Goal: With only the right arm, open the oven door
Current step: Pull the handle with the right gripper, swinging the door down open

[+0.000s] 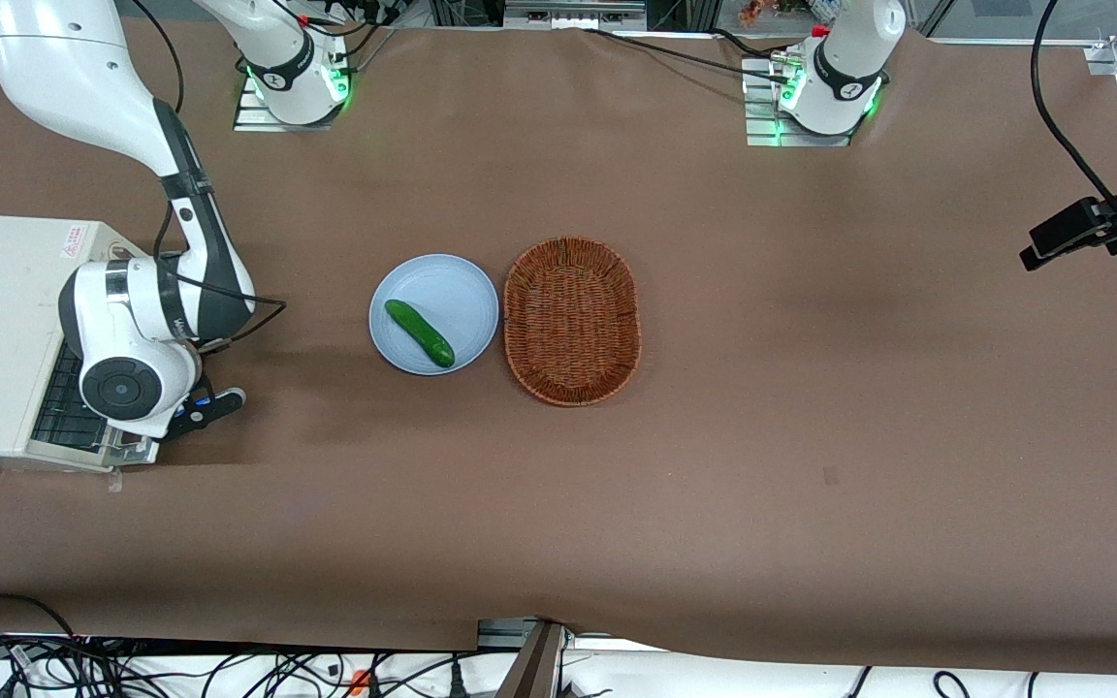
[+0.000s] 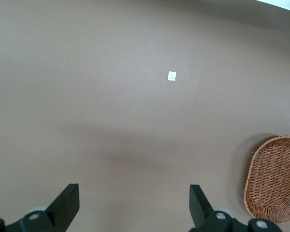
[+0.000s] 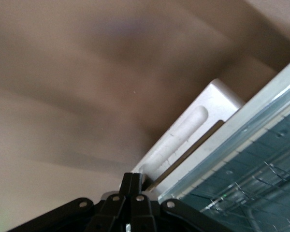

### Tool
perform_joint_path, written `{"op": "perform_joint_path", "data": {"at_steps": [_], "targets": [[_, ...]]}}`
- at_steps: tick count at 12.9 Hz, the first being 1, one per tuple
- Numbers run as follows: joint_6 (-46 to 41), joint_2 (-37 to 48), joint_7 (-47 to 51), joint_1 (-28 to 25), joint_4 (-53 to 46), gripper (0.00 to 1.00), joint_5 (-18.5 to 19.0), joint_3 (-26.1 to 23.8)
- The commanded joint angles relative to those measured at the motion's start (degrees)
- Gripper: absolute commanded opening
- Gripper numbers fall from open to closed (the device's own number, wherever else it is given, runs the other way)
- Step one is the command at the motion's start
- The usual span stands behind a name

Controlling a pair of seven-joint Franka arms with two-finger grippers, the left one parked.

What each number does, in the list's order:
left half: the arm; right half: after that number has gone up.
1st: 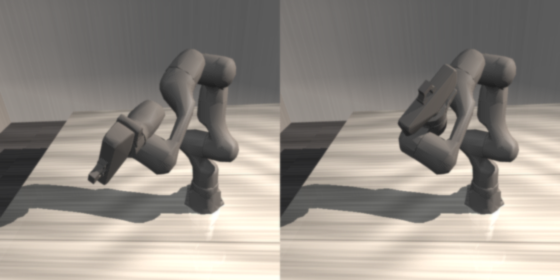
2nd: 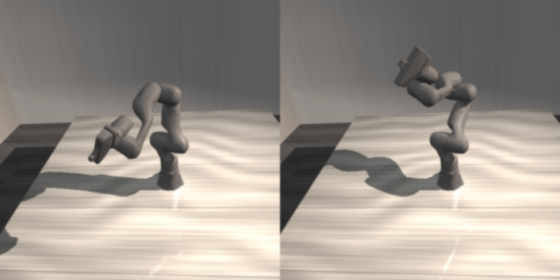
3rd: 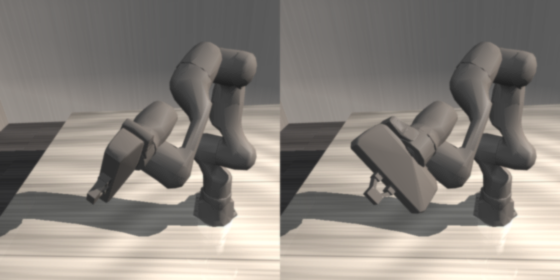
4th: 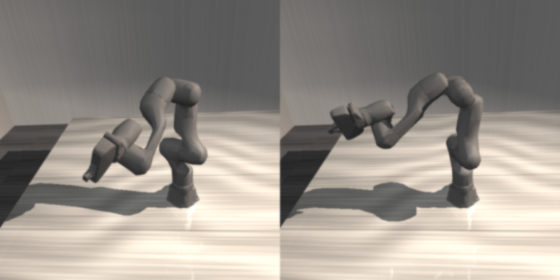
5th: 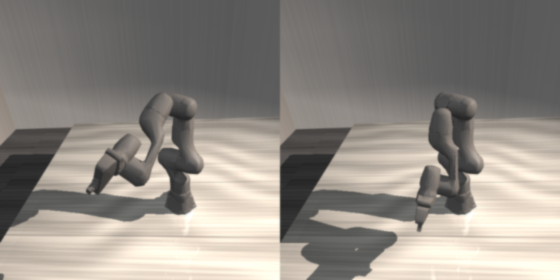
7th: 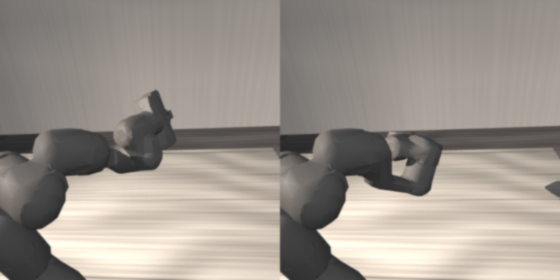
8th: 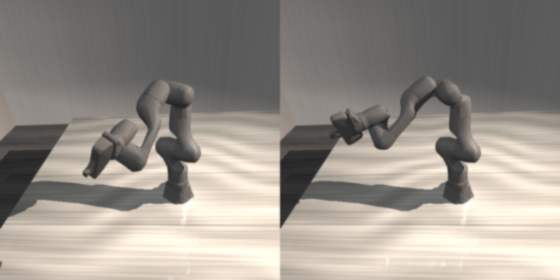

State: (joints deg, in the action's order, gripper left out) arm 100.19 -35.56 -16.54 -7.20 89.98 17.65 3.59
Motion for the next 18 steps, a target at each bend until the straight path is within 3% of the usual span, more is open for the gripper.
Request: {"op": "perform_joint_path", "data": {"at_steps": [1,9,18], "targets": [[1.05,-2.93,0.10,1.93,0.98,0.00,0.63,0.89],[3.00,-6.10,0.28,2.55,0.89,0.00,-4.81,0.98],[1.42,-6.45,11.08,-0.70,-0.16,0.00,-21.06,0.81]]}}
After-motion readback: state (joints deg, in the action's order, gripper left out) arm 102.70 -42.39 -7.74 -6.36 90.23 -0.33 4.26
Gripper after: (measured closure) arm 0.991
